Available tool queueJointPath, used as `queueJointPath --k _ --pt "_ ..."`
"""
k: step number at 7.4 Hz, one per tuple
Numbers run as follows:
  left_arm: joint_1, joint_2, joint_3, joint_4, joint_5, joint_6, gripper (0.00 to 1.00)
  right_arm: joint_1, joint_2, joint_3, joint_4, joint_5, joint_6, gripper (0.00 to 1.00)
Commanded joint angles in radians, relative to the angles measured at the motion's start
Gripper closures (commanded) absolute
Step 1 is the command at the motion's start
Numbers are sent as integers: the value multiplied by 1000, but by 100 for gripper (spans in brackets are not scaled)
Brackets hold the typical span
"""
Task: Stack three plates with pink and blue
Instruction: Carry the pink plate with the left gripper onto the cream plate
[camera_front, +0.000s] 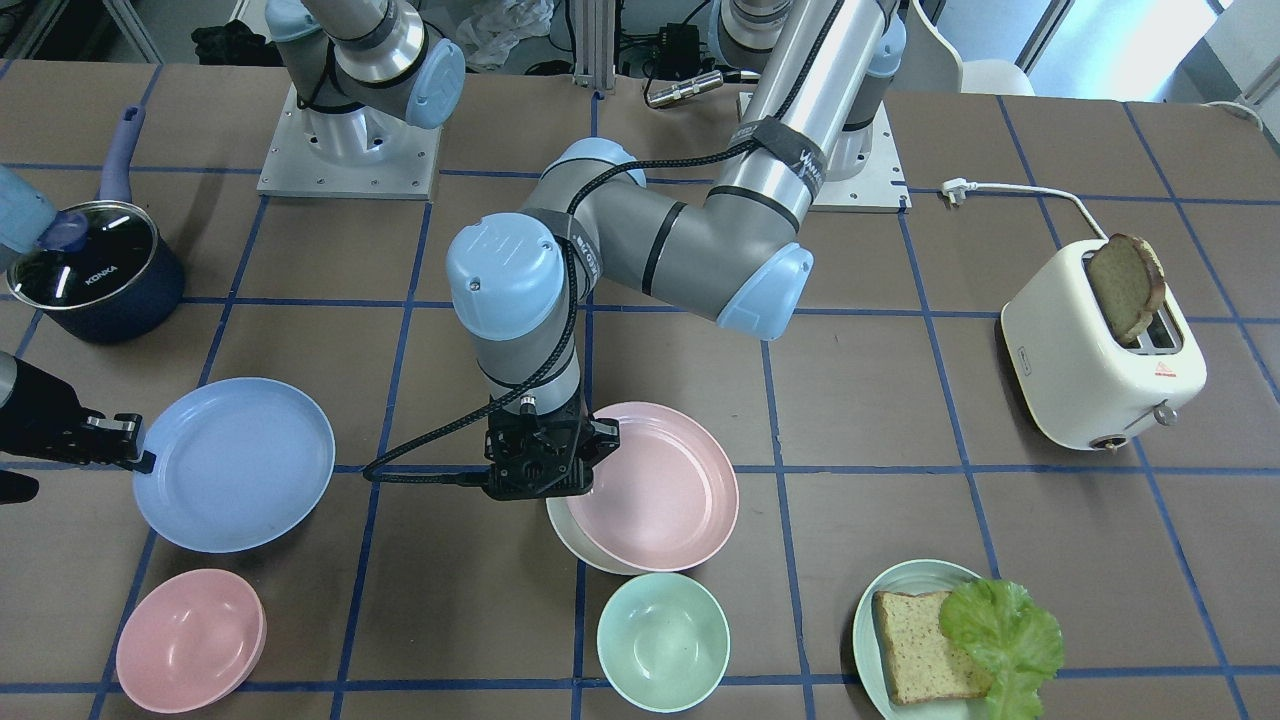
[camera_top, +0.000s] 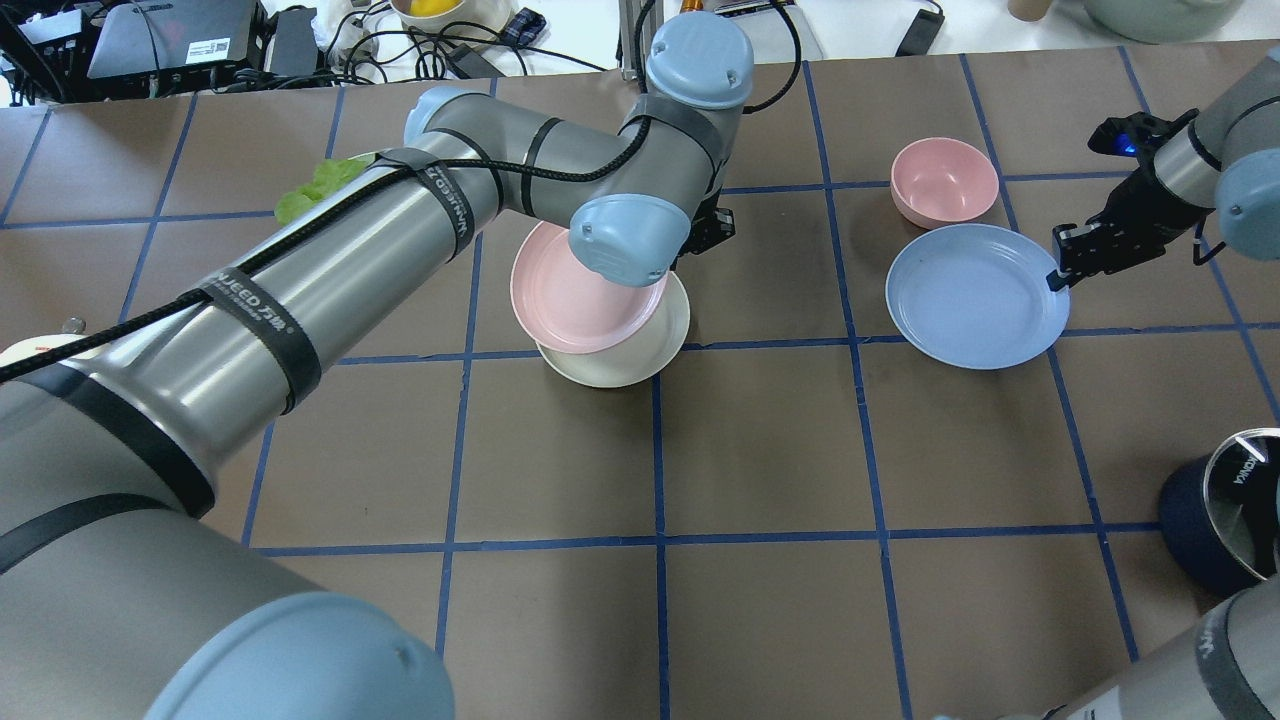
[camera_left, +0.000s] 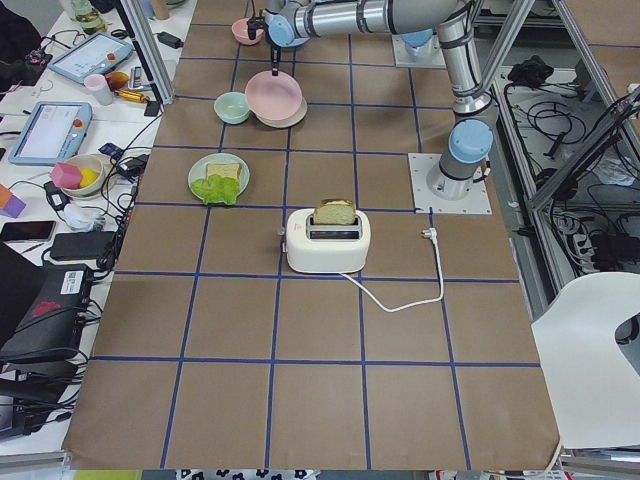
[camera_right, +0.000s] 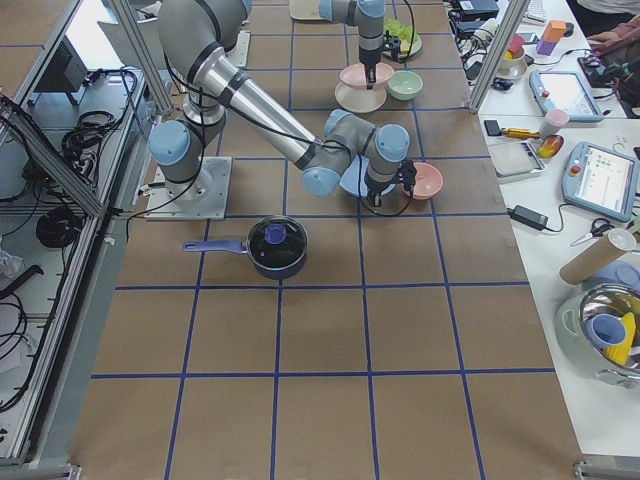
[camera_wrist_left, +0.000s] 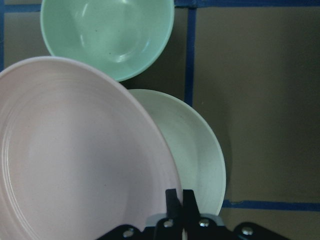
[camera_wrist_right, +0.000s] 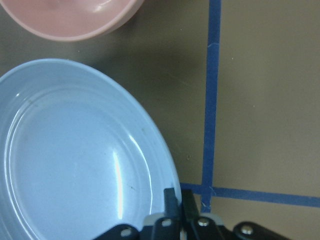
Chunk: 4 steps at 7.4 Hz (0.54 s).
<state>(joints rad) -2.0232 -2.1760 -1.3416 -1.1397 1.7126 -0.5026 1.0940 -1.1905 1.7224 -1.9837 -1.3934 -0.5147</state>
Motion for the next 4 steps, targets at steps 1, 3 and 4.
queueJointPath --k 1,3,4 --pt "-12 -19 9 -6 7 -19 100 12 -11 -20 17 -10 15 100" --pt "-17 -28 7 -17 22 -11 96 32 -18 -14 29 -13 86 100" --pt "-17 -31 4 -14 22 -8 43 38 -21 -12 29 -21 99 100"
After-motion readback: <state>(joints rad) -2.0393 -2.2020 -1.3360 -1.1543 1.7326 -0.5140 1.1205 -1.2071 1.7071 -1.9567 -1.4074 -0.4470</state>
